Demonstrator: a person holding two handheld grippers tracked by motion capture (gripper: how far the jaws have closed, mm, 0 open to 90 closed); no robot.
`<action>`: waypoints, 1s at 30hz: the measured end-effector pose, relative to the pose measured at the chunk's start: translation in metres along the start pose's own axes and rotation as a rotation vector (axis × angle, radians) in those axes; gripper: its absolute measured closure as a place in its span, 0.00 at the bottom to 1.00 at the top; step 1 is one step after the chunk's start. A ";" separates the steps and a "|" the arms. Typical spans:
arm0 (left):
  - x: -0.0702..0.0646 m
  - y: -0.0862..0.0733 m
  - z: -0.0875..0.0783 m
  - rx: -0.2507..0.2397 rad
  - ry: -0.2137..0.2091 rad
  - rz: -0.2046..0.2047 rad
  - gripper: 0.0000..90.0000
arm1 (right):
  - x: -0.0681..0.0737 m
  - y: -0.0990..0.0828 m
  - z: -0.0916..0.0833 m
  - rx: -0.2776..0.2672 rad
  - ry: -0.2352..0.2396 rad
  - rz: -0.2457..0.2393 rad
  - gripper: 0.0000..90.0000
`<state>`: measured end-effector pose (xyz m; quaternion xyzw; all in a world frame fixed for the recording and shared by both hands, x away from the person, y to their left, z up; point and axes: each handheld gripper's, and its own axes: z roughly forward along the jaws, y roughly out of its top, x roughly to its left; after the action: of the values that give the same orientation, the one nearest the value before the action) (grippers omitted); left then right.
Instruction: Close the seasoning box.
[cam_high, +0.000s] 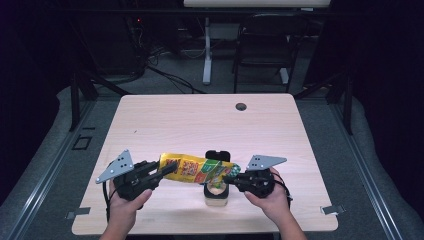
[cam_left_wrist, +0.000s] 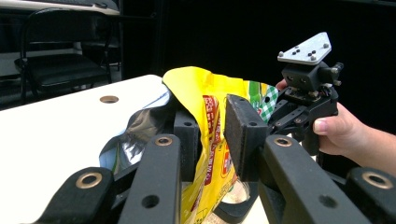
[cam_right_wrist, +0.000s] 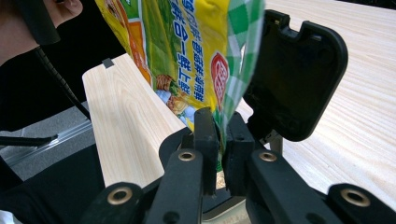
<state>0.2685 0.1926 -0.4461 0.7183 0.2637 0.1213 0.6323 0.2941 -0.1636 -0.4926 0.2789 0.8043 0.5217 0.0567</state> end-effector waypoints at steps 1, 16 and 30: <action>0.001 -0.001 0.000 -0.003 -0.004 -0.001 0.84 | 0.000 0.000 0.000 0.001 0.001 -0.005 0.96; 0.005 -0.007 -0.007 0.002 0.009 -0.008 0.82 | 0.003 0.002 0.002 -0.008 0.001 -0.013 0.95; 0.013 -0.015 -0.014 0.030 0.036 -0.018 0.80 | 0.007 0.005 0.004 -0.025 0.004 -0.015 0.95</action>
<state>0.2686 0.2122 -0.4606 0.7229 0.2831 0.1248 0.6178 0.2913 -0.1552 -0.4890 0.2711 0.8000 0.5316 0.0626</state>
